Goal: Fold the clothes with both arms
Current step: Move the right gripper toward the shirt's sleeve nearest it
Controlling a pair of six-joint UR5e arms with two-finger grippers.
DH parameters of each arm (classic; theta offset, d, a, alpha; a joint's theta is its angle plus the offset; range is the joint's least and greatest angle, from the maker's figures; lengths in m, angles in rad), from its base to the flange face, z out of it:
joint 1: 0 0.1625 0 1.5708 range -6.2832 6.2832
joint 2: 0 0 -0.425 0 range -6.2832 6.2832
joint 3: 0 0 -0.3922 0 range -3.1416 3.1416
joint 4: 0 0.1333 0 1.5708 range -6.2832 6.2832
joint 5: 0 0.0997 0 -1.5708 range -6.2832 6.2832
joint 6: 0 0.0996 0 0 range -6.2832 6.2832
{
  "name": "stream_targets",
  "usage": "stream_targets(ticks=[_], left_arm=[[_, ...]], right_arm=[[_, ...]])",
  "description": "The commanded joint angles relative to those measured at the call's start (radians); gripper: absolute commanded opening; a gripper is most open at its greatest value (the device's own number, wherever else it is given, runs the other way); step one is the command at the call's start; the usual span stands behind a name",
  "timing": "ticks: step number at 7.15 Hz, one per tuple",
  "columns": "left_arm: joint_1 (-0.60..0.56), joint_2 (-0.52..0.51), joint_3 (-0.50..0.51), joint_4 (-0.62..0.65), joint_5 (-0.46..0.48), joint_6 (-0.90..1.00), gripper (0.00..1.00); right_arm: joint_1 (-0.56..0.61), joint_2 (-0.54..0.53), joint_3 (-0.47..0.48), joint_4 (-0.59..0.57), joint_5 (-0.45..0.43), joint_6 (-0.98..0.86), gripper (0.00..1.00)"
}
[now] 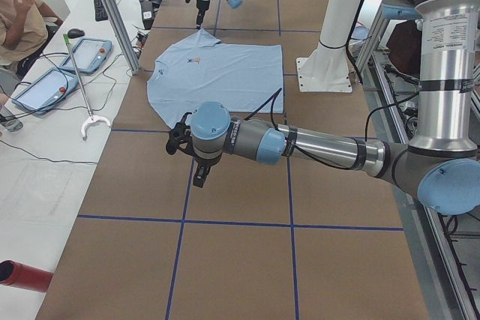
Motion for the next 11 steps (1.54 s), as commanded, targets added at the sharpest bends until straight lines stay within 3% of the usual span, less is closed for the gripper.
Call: stream_targets(ticks=[1, 3, 6, 8, 9, 10, 11], left_arm=[[0.001, 0.003, -0.005, -0.002, 0.000, 0.003, 0.99], [0.000, 0.006, -0.008, -0.002, 0.000, 0.003, 0.99], [0.001, 0.007, 0.000, -0.002, 0.000, 0.003, 0.99], [0.001, 0.006, -0.002, -0.002, -0.002, 0.002, 0.99], [0.001, 0.007, -0.003, -0.002, -0.002, 0.002, 0.99], [0.001, 0.006, -0.005, -0.002, -0.002, 0.002, 0.99], [0.001, 0.006, 0.000, -0.002, -0.002, 0.002, 0.99]], right_arm=[[-0.013, 0.006, -0.013, -0.001, 0.004, 0.022, 0.61], [-0.015, 0.000, -0.004, 0.002, 0.010, 0.025, 0.02], [-0.036, 0.008, 0.055, 0.000, 0.018, 0.036, 0.00], [-0.128, 0.135, 0.043, -0.008, -0.034, 0.253, 0.00], [-0.169, 0.264, -0.065, -0.011, -0.104, 0.343, 0.00], [-0.186, 0.328, -0.152, -0.006, -0.134, 0.353, 0.00], [-0.186, 0.348, -0.164, -0.008, -0.137, 0.353, 0.00]])
